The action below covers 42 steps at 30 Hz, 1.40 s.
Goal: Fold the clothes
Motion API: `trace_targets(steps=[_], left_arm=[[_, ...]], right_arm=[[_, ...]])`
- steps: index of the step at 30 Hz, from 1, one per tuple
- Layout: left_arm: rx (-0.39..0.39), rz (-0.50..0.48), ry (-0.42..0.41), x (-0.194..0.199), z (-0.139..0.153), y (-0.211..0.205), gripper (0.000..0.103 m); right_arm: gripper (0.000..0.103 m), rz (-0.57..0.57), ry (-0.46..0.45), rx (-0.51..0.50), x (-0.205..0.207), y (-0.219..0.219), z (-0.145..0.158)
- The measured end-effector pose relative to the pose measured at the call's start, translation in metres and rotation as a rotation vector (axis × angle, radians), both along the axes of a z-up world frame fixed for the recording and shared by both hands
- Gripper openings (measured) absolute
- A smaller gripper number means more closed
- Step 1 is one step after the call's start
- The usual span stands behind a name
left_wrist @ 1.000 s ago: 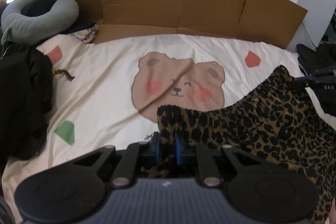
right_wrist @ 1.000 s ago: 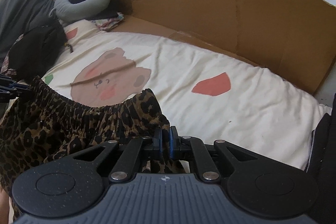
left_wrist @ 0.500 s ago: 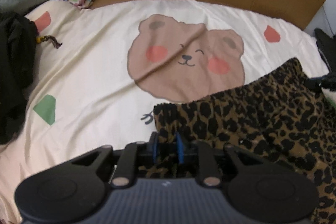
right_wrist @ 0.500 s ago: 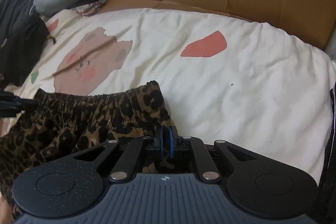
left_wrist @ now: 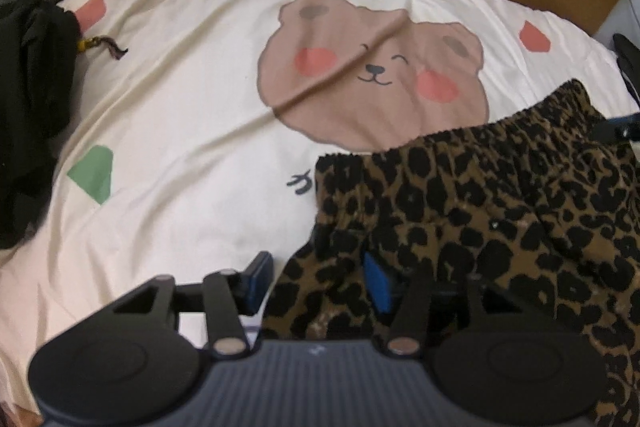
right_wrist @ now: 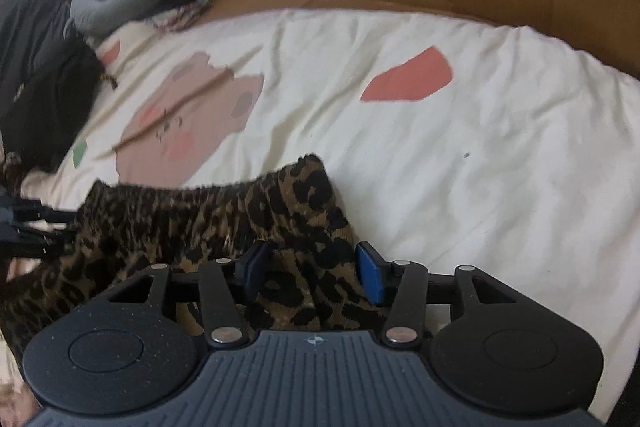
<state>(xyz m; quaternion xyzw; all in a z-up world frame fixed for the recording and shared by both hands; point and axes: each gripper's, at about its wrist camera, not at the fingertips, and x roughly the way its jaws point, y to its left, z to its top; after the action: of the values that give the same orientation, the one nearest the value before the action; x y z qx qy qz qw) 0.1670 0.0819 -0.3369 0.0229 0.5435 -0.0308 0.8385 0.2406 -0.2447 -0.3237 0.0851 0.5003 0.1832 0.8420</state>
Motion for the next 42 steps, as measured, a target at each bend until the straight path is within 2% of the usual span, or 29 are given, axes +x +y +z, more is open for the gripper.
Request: trace_targets(steps=[6,7,9,10,11,12,13,15,24,31,42], left_arm=[[-0.005,-0.014,-0.015,0.004,-0.001,-0.003,0.050],[-0.004,-0.022,-0.020,0.004,-0.002,-0.004,0.047],[-0.022,-0.033,-0.023,0.004,-0.002,-0.006,0.028],[-0.025,-0.039,-0.024,0.003,-0.001,-0.007,0.024],[-0.019,-0.045,-0.029,0.003,0.000,-0.008,0.018],[-0.009,-0.051,-0.036,0.002,0.002,-0.009,0.013],[0.002,-0.057,-0.043,0.001,0.003,-0.011,0.012],[-0.002,-0.042,-0.059,0.000,0.007,-0.008,0.007],[0.091,-0.013,-0.208,0.015,0.049,-0.004,0.005],[0.133,-0.006,-0.252,0.045,0.064,0.004,0.005],[0.178,0.026,-0.292,0.102,0.074,0.020,0.005]], right_arm=[[0.057,0.019,0.000,0.011,0.001,-0.001,-0.006],[0.050,0.030,-0.003,0.005,0.001,0.001,-0.006],[0.041,0.053,-0.011,-0.009,0.001,0.004,-0.005],[0.034,0.064,-0.014,-0.016,0.001,0.006,-0.004],[0.021,0.078,-0.022,-0.036,0.000,0.009,-0.003],[0.016,0.089,-0.033,-0.053,-0.001,0.010,0.000],[0.002,0.088,-0.043,-0.066,-0.002,0.009,0.002],[0.002,0.074,-0.060,-0.071,-0.002,0.005,0.007],[0.001,0.066,-0.186,-0.100,0.003,0.013,0.043],[0.001,0.041,-0.235,-0.111,0.035,0.024,0.064],[0.001,-0.004,-0.241,-0.118,0.086,0.031,0.067]])
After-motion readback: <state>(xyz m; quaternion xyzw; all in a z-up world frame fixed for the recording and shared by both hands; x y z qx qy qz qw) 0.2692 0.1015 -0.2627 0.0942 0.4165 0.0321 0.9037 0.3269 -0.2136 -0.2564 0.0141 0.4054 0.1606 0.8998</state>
